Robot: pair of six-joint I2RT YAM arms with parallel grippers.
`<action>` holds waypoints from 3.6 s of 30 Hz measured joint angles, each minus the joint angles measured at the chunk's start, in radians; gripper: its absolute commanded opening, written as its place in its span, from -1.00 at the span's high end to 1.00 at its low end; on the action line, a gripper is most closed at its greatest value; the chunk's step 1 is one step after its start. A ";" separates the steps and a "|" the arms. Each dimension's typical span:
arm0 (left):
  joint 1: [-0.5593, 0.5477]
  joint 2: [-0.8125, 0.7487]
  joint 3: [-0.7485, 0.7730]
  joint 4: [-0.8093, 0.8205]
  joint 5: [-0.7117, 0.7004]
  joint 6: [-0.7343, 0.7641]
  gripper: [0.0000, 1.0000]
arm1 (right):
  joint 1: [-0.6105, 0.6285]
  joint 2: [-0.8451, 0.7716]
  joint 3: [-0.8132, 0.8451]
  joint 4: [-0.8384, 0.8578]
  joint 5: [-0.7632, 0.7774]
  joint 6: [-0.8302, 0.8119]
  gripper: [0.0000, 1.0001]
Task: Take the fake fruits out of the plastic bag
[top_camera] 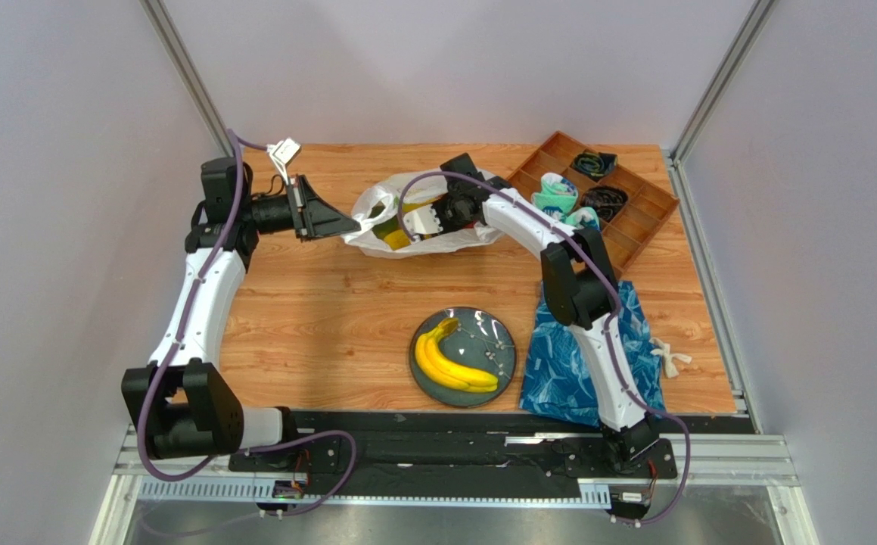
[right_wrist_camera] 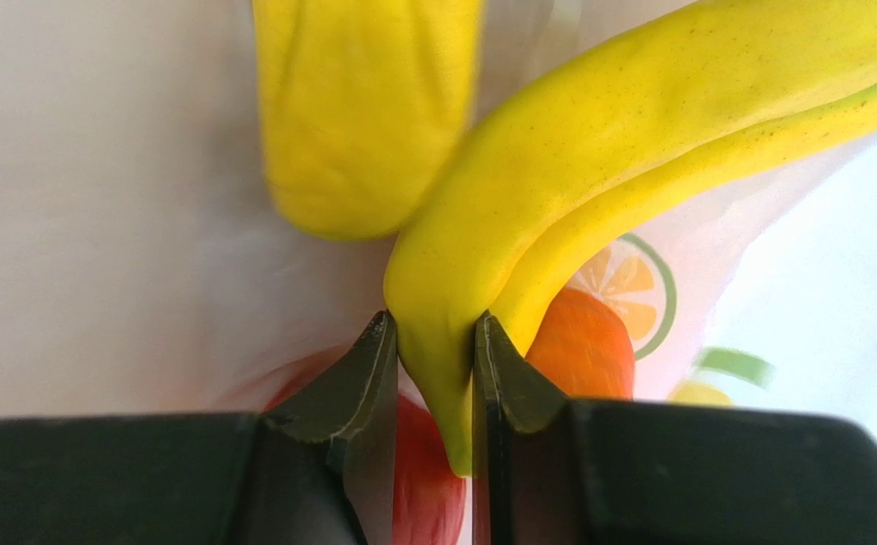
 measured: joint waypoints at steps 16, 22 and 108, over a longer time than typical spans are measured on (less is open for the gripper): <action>-0.004 0.212 0.231 0.072 -0.116 -0.037 1.00 | 0.026 -0.495 -0.043 -0.565 -0.353 0.269 0.80; -0.012 0.271 0.315 0.068 -0.135 -0.030 1.00 | 0.028 -0.546 -0.089 -0.649 -0.433 0.349 0.80; -0.016 0.014 0.089 -0.036 -0.096 0.053 1.00 | 0.056 -0.083 0.130 -0.135 0.114 1.139 0.75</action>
